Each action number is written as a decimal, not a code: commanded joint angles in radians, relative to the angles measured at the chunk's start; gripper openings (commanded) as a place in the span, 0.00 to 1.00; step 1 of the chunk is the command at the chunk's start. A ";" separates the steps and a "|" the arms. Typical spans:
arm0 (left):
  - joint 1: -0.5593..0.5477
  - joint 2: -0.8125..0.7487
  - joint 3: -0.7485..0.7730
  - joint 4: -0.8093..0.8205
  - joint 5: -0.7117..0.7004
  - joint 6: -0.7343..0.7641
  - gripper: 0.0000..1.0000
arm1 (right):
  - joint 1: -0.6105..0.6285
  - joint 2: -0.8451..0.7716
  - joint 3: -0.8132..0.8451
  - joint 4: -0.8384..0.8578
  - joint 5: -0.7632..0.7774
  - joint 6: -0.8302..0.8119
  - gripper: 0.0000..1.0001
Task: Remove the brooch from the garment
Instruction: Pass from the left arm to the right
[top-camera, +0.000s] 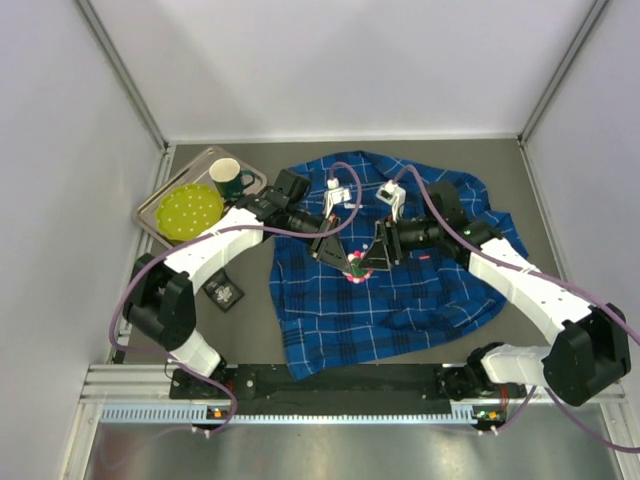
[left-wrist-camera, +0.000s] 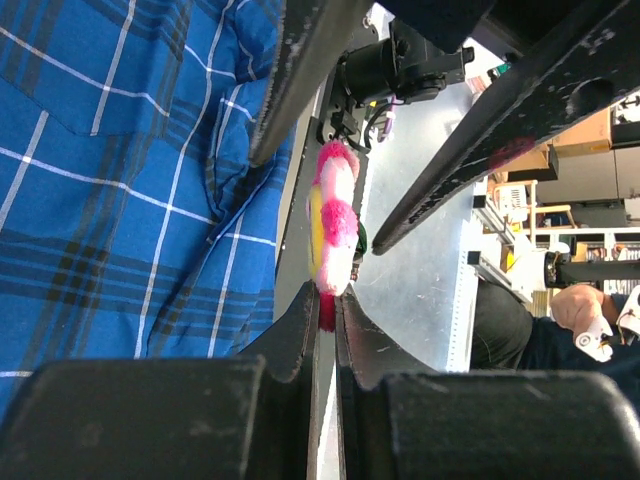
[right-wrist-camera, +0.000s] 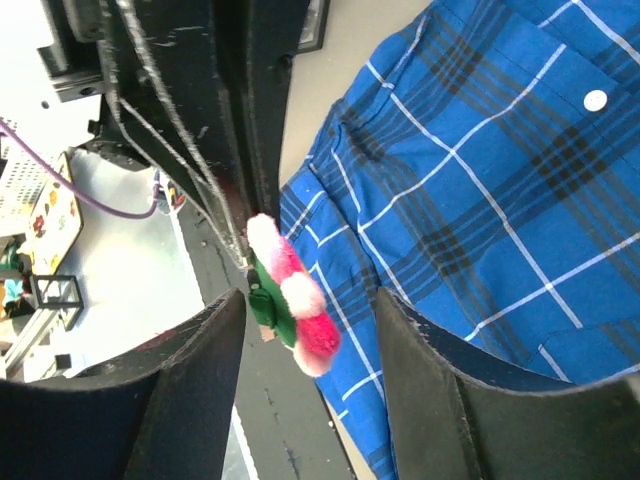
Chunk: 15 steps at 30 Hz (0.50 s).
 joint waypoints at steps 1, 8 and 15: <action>0.001 -0.004 0.036 -0.003 0.025 0.013 0.00 | 0.009 -0.013 0.007 0.091 -0.067 -0.001 0.47; 0.001 0.004 0.035 0.014 -0.004 -0.014 0.00 | 0.012 -0.028 -0.012 0.103 -0.035 0.012 0.46; 0.006 0.010 0.061 0.004 -0.021 -0.034 0.00 | 0.051 -0.047 -0.009 0.060 0.052 -0.027 0.47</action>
